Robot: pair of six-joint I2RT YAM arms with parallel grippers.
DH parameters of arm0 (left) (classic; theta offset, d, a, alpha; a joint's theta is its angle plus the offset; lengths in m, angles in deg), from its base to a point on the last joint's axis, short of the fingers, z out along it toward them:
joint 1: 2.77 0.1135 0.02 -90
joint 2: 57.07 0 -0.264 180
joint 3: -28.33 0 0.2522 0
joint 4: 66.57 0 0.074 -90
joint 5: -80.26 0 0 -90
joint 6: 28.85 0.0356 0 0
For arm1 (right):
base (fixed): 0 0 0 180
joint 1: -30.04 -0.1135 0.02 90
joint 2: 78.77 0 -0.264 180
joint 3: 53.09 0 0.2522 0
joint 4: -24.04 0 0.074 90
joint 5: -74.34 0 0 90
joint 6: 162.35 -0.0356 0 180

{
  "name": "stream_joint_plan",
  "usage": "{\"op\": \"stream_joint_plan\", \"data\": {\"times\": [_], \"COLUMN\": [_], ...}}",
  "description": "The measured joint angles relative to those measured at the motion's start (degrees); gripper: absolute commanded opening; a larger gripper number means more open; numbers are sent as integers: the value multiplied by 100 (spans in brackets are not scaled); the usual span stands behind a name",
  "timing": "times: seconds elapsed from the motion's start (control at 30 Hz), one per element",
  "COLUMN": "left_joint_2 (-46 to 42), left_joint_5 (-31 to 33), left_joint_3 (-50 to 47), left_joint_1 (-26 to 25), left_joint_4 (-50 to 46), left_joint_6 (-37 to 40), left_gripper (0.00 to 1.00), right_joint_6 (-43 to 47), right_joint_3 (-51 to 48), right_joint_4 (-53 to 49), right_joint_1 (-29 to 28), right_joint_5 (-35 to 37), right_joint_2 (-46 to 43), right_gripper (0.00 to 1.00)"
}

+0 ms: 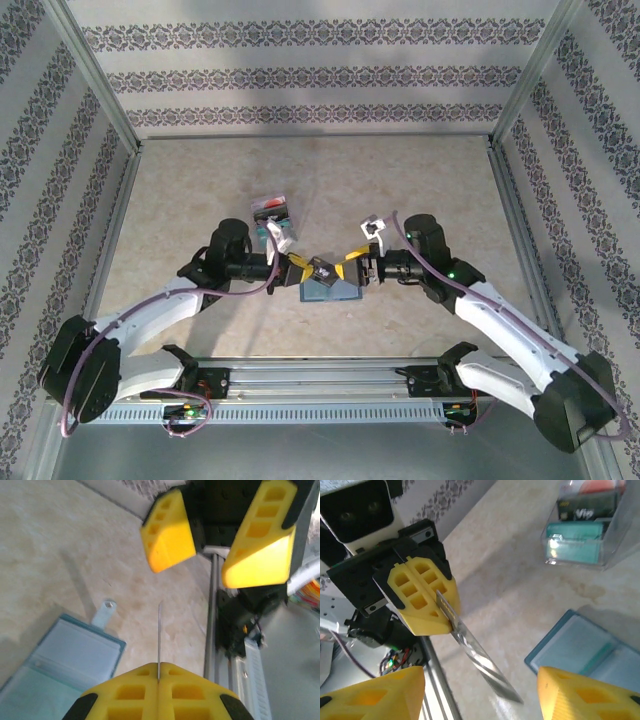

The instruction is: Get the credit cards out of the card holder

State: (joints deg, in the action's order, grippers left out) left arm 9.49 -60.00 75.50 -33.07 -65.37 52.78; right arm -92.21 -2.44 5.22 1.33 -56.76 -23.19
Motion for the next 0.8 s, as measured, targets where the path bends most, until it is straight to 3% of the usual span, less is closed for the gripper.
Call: {"op": "stream_joint_plan", "data": {"times": [0.33,0.57,0.8], "left_joint_2": [-170,-133,61], "left_joint_5": [848,874,883], "left_joint_3": [-625,-671,-780], "left_joint_1": [0,0,0], "left_joint_4": [2114,3042,3641], "left_joint_6": [-1644,-2503,-2964], "left_gripper": [0,0,0], "right_joint_6": [-1231,-1794,-1926], "right_joint_3": [-909,-988,-988], "right_joint_4": [2004,3272,3904], "right_joint_1": [151,144,-50], "right_joint_5": [122,98,42], "right_joint_2": [-317,188,278], "right_gripper": [64,57,47]}}
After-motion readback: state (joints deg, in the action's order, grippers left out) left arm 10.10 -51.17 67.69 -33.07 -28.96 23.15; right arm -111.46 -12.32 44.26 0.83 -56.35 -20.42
